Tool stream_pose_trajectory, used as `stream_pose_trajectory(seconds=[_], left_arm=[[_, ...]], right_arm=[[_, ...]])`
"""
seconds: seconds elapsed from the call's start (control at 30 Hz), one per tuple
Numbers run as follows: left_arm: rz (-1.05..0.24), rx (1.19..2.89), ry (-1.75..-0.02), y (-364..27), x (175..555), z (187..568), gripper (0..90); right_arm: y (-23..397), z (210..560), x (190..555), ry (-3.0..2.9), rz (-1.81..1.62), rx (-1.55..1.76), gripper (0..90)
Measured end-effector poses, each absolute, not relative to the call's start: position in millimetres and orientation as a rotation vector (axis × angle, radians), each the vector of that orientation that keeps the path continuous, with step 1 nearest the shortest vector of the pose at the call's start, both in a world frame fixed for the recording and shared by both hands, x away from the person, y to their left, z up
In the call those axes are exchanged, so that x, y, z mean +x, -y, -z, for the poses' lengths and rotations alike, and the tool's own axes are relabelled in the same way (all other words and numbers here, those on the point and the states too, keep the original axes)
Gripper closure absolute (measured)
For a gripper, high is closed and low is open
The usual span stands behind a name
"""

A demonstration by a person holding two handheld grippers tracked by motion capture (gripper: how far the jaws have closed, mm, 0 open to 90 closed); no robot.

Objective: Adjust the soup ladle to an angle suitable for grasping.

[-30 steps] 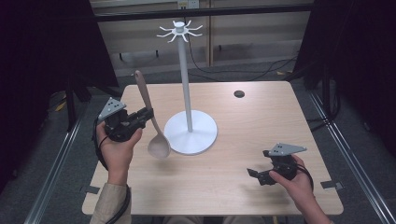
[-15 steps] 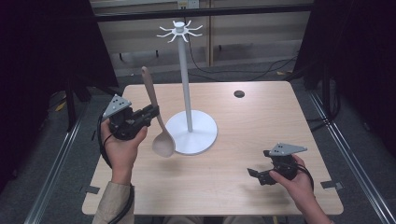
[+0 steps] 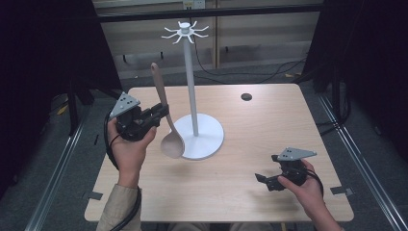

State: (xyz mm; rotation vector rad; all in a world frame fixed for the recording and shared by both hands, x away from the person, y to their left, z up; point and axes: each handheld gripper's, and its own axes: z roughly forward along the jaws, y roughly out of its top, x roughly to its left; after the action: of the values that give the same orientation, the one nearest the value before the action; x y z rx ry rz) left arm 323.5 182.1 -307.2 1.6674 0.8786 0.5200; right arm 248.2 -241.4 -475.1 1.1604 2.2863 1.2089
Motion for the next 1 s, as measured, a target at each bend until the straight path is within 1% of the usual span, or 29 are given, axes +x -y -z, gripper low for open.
stream_pose_trajectory(seconds=[0.67,1.0], left_arm=[[-0.518,1.699,-0.831,-165,332,278,77.2],[-0.508,1.712,-0.834,-158,340,274,77.2]], right_arm=[[240,475,248,-2.292,-1.206,1.154,3.4],[240,475,248,-2.295,-1.206,1.153,3.4]])
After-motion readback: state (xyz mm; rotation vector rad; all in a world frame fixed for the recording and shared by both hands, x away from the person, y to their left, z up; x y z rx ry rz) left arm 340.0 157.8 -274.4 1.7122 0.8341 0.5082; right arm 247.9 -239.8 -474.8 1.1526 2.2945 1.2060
